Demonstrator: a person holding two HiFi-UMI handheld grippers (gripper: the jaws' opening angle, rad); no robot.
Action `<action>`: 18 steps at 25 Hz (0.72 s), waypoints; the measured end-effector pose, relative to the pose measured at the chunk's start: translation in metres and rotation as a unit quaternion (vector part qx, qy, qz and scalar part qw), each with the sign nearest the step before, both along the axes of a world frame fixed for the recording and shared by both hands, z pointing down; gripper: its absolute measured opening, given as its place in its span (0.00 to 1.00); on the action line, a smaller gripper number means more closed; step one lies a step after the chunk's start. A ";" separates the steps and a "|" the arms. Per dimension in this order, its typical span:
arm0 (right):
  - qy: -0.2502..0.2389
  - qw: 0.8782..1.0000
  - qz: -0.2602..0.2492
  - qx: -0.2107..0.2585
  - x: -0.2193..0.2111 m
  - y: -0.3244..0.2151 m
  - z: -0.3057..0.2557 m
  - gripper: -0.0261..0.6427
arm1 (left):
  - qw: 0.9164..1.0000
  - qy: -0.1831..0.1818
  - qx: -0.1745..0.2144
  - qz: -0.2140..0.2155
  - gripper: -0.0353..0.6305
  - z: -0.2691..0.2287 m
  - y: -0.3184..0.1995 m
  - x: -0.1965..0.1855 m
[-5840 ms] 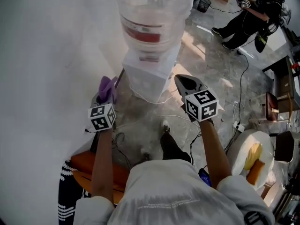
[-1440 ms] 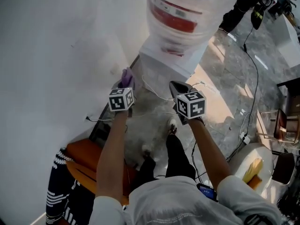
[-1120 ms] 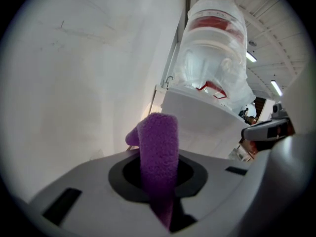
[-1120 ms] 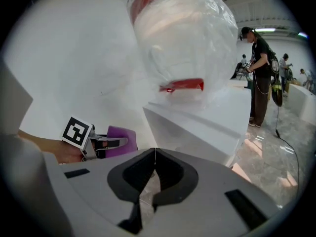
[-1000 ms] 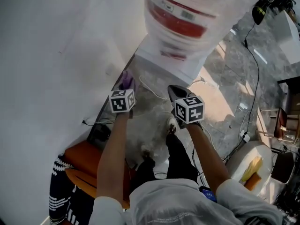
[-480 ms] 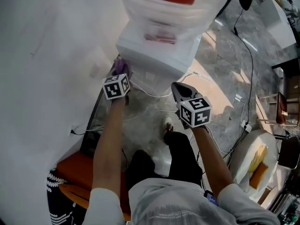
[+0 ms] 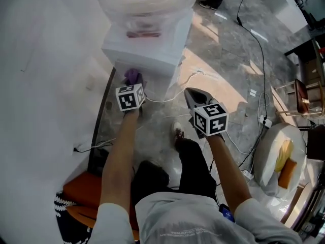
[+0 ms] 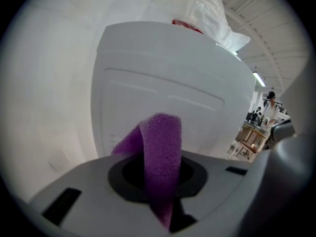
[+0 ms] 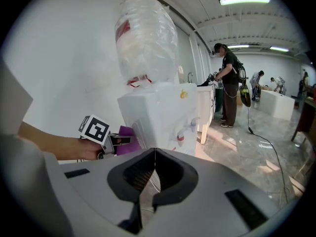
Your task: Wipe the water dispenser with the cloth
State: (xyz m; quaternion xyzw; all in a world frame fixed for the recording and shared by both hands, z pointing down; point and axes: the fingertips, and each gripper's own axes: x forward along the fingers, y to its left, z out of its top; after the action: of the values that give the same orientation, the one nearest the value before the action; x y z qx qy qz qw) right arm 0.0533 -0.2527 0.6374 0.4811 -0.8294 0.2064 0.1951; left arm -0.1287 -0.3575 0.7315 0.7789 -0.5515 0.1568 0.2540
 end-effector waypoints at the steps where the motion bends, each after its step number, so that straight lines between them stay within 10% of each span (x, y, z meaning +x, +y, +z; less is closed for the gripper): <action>1: 0.002 1.000 0.005 -0.001 0.005 0.005 -0.002 0.06 | 1.000 -0.003 0.001 0.009 0.14 -0.002 0.002 0.008; 18: 0.021 0.996 0.088 -0.024 0.082 0.093 -0.041 0.06 | 0.988 0.030 -0.008 0.154 0.14 -0.038 0.064 0.150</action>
State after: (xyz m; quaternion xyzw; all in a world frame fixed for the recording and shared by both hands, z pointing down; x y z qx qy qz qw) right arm 0.1348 -0.1592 0.5961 0.5519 -0.7741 0.2330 0.2048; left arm 0.0212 -0.2938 0.6931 0.8568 -0.4158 0.1748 0.2498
